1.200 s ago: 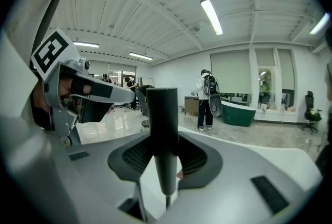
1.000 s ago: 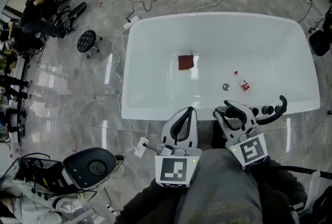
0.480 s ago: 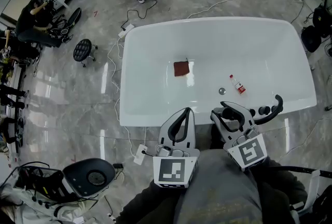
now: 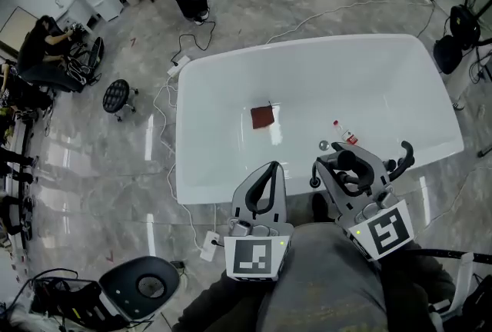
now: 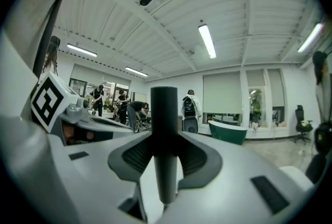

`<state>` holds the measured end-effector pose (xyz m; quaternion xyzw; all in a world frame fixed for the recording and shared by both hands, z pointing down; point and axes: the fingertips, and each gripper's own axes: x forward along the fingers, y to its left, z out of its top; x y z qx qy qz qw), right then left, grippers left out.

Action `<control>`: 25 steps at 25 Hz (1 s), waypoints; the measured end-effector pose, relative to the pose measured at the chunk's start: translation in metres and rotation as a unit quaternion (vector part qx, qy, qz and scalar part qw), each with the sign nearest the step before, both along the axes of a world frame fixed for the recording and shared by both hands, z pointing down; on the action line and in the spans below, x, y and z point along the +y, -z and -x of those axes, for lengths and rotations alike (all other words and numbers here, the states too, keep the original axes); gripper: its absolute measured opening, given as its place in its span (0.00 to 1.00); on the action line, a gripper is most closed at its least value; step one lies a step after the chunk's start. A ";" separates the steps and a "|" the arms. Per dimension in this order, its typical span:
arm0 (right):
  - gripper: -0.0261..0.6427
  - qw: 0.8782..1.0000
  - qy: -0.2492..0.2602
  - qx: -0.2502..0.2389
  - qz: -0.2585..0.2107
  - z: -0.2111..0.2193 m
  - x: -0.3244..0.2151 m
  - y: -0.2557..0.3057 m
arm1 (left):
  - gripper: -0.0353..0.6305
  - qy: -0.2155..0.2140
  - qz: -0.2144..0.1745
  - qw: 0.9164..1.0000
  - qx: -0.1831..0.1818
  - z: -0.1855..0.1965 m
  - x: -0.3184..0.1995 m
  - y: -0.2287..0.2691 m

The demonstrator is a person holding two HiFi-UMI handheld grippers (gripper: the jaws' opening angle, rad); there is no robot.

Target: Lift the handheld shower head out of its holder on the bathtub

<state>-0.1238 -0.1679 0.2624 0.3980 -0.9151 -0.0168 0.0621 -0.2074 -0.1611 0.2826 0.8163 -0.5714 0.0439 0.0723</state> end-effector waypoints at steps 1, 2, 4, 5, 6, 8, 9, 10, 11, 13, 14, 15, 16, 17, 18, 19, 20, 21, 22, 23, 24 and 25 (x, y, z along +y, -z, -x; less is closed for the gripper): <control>0.25 1.000 -0.003 -0.003 -0.005 -0.001 0.000 0.006 | 0.06 -0.004 0.000 1.000 -0.001 -0.001 -0.001 0.001; 0.25 1.000 -0.007 -0.005 -0.009 -0.002 0.000 0.011 | 0.06 -0.007 0.000 1.000 -0.002 -0.001 0.000 0.001; 0.25 1.000 -0.012 -0.005 -0.012 -0.005 0.005 0.016 | 0.06 -0.010 0.001 1.000 -0.002 -0.003 0.005 0.003; 0.25 1.000 -0.013 -0.005 -0.012 -0.006 0.007 0.017 | 0.06 -0.011 0.000 1.000 -0.002 -0.004 0.007 0.004; 0.25 1.000 -0.014 -0.004 -0.010 -0.006 0.009 0.015 | 0.06 -0.012 -0.001 1.000 -0.002 -0.004 0.009 0.004; 0.25 1.000 -0.015 -0.002 -0.005 -0.004 0.012 0.009 | 0.06 -0.013 0.001 1.000 -0.002 -0.003 0.012 0.002; 0.25 1.000 -0.014 -0.001 -0.003 -0.002 0.013 0.007 | 0.06 -0.014 0.002 1.000 -0.001 -0.001 0.013 0.001; 0.25 1.000 -0.015 0.000 -0.002 0.000 0.014 0.005 | 0.06 -0.014 0.002 1.000 0.000 0.000 0.015 0.000; 0.25 1.000 -0.015 0.001 -0.001 0.001 0.015 0.003 | 0.06 -0.014 0.001 1.000 0.000 0.001 0.016 0.000; 0.25 1.000 -0.016 0.002 -0.001 0.004 0.015 0.003 | 0.06 -0.015 0.002 1.000 0.001 0.004 0.017 0.000; 0.25 1.000 -0.017 0.003 -0.001 0.005 0.014 0.004 | 0.06 -0.015 0.003 1.000 0.003 0.005 0.017 0.000; 0.25 1.000 -0.018 0.005 -0.001 0.006 0.014 0.005 | 0.06 -0.015 0.003 1.000 0.005 0.007 0.018 0.000; 0.25 1.000 -0.018 0.006 -0.002 0.008 0.015 0.006 | 0.06 -0.015 0.004 1.000 0.007 0.008 0.019 0.000; 0.25 1.000 -0.019 0.006 -0.002 0.009 0.016 0.006 | 0.06 -0.016 0.006 1.000 0.008 0.009 0.021 -0.001; 0.25 1.000 -0.019 0.007 -0.003 0.011 0.018 0.007 | 0.06 -0.016 0.007 1.000 0.008 0.011 0.023 -0.001; 0.25 1.000 -0.020 0.007 -0.005 0.012 0.019 0.007 | 0.06 -0.018 0.006 1.000 0.007 0.012 0.024 -0.001; 0.25 1.000 -0.020 0.007 -0.006 0.014 0.020 0.008 | 0.06 -0.020 0.003 1.000 0.006 0.013 0.024 0.000; 0.25 1.000 -0.021 0.008 -0.007 0.016 0.021 0.009 | 0.06 -0.021 0.001 1.000 0.006 0.015 0.025 0.001; 0.25 1.000 -0.022 0.008 -0.009 0.018 0.023 0.009 | 0.06 -0.022 0.000 1.000 0.006 0.017 0.027 0.001; 0.25 1.000 -0.024 0.008 -0.010 0.020 0.025 0.010 | 0.06 -0.023 0.000 1.000 0.007 0.019 0.030 0.001; 0.25 1.000 -0.026 0.008 -0.011 0.021 0.029 0.011 | 0.06 -0.024 0.000 1.000 0.008 0.021 0.034 0.001; 0.25 0.999 -0.029 0.008 -0.013 0.022 0.032 0.012 | 0.06 -0.025 0.001 1.000 0.010 0.022 0.038 0.001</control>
